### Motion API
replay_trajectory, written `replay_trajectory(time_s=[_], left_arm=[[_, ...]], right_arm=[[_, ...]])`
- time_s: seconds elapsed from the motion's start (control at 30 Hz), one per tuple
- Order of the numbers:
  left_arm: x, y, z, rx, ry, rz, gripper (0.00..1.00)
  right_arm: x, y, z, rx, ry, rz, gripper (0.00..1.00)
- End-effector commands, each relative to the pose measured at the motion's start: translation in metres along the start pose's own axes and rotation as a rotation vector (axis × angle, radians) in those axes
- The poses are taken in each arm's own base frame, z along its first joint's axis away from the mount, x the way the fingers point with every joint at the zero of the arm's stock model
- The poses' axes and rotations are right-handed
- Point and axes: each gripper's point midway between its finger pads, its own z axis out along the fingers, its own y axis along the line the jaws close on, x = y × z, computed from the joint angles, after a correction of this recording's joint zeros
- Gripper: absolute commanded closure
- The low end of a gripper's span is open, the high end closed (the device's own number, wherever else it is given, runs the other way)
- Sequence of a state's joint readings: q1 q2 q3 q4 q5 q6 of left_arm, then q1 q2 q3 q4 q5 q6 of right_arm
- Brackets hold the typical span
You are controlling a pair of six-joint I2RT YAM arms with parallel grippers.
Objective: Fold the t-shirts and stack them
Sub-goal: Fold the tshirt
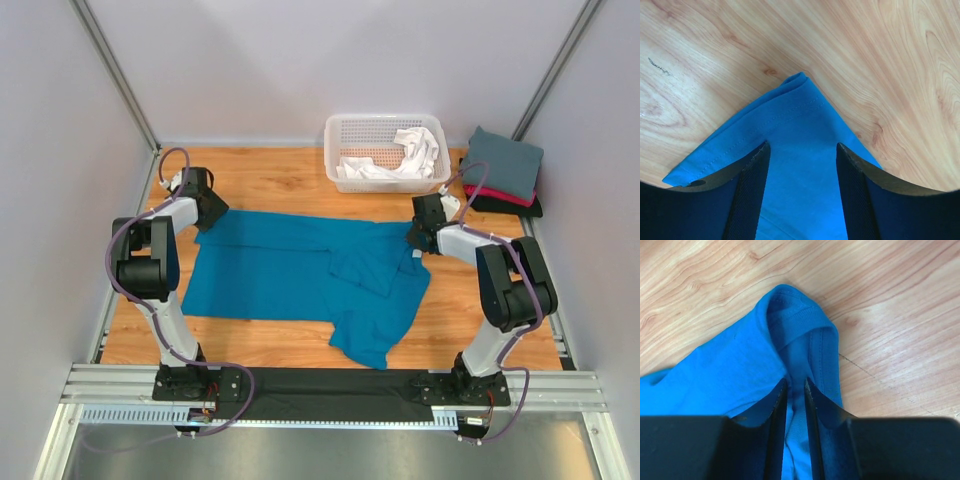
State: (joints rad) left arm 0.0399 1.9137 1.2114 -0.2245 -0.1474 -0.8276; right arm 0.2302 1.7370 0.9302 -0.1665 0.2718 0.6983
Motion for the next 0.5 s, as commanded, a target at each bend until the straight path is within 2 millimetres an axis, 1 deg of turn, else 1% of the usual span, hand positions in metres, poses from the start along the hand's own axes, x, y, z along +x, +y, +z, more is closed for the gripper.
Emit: replay_trajectory(time_s=[0.0,0.1,0.13,0.2,0.23,0.27,0.3,0.33,0.37,0.4,0.43,0.47], left_arm=[[0.001,0.019,0.000,-0.082,0.010,-0.012,0.37],[-0.001,0.016,0.001,-0.068,0.017,0.016,0.37],[-0.001,0.015,0.000,-0.066,0.018,0.022,0.37],[-0.005,0.011,-0.002,-0.043,0.007,0.045,0.37],[-0.004,0.008,-0.003,-0.023,0.014,0.068,0.37],[-0.007,0.001,-0.005,0.008,0.007,0.083,0.37],[-0.013,-0.006,-0.010,0.043,-0.003,0.096,0.37],[-0.014,-0.015,-0.015,0.090,0.003,0.129,0.36],[-0.023,-0.026,-0.025,0.131,-0.025,0.144,0.34],[-0.028,-0.037,-0.032,0.165,-0.041,0.164,0.33],[-0.031,-0.045,-0.040,0.193,-0.049,0.186,0.30],[-0.035,-0.055,-0.054,0.223,-0.071,0.235,0.29]], right_arm=[[0.007,-0.024,-0.001,0.081,0.011,0.009,0.78],[0.004,-0.022,-0.002,0.071,0.005,0.001,0.80],[0.001,-0.020,-0.003,0.067,0.001,-0.004,0.82],[-0.004,-0.014,-0.005,0.048,-0.002,-0.020,0.83],[-0.012,-0.006,-0.010,0.019,-0.017,-0.028,0.82],[-0.019,0.001,-0.013,-0.004,-0.027,-0.038,0.81],[-0.023,0.008,-0.017,-0.037,-0.025,-0.074,0.76],[-0.033,0.016,-0.026,-0.070,-0.042,-0.086,0.74],[-0.049,0.031,-0.035,-0.116,-0.069,-0.091,0.71],[-0.057,0.039,-0.042,-0.142,-0.082,-0.107,0.68],[-0.068,0.044,-0.053,-0.162,-0.103,-0.133,0.64],[-0.081,0.055,-0.063,-0.195,-0.124,-0.135,0.61]])
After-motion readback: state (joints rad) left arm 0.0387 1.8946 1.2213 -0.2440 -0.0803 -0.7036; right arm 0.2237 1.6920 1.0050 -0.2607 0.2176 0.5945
